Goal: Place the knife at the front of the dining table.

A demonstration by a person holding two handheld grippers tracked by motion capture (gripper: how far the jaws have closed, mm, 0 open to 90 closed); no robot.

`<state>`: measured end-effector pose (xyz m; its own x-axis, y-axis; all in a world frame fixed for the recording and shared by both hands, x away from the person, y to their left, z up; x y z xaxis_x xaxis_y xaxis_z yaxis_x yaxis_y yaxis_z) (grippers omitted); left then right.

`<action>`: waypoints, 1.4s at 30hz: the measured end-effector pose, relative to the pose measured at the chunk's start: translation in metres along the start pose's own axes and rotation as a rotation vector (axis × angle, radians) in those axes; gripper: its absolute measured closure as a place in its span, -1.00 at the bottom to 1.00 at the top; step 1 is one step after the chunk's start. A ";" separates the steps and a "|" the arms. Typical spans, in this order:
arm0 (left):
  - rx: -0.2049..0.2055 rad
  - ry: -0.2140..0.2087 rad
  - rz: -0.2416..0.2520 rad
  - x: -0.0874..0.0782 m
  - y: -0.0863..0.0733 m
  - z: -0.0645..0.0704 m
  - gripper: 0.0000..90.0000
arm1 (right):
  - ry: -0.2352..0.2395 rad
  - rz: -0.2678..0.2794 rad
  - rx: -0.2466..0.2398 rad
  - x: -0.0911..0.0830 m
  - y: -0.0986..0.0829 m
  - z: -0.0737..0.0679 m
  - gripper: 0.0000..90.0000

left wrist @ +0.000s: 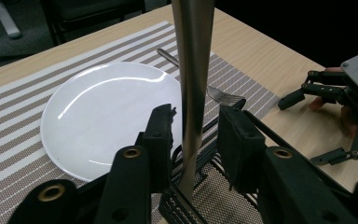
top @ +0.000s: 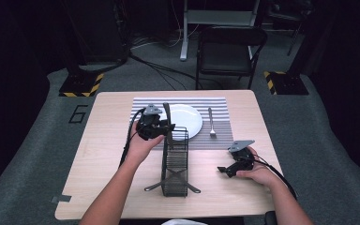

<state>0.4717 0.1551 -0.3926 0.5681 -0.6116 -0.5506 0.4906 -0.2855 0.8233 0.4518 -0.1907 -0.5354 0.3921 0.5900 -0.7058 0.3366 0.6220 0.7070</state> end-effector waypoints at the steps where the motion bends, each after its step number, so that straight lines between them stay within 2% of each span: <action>1: -0.001 0.001 0.004 0.001 0.000 0.000 0.53 | 0.000 0.000 -0.001 0.000 0.000 0.000 -1.00; 9: 0.023 0.017 -0.001 0.002 -0.001 0.000 0.76 | 0.000 0.000 -0.001 0.000 0.000 0.000 -1.00; 15: 0.019 0.013 0.005 0.002 -0.002 0.000 0.78 | 0.000 0.001 -0.002 0.000 0.000 0.000 -1.00; 22: 0.011 0.030 0.028 0.002 -0.004 0.003 0.79 | 0.001 0.000 -0.002 0.000 0.000 0.000 -1.00; 28: 0.025 0.050 0.037 0.001 -0.005 0.006 0.79 | -0.001 -0.001 -0.004 0.000 0.000 0.000 -1.00; 34: 0.002 0.021 0.029 0.001 -0.004 0.002 0.80 | -0.002 -0.001 0.002 0.000 0.000 0.000 -1.00; 37: 0.024 0.027 0.026 0.001 -0.003 0.004 0.81 | -0.002 -0.001 0.001 0.000 0.000 0.000 -1.00; 42: 0.029 0.014 0.020 0.000 -0.003 0.007 0.81 | -0.002 -0.001 0.003 0.000 0.000 0.000 -1.00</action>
<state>0.4654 0.1506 -0.3939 0.5870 -0.6071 -0.5356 0.4595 -0.2948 0.8378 0.4518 -0.1905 -0.5353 0.3936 0.5887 -0.7061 0.3398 0.6205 0.7067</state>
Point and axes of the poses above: each handheld gripper's, and its own axes: x roughly forward along the jaws, y roughly out of its top, z roughly to its right, the point moved 1 cm from there along x, roughly forward along the jaws, and after that the axes turned 3 degrees about -x, right-handed, at the moved point
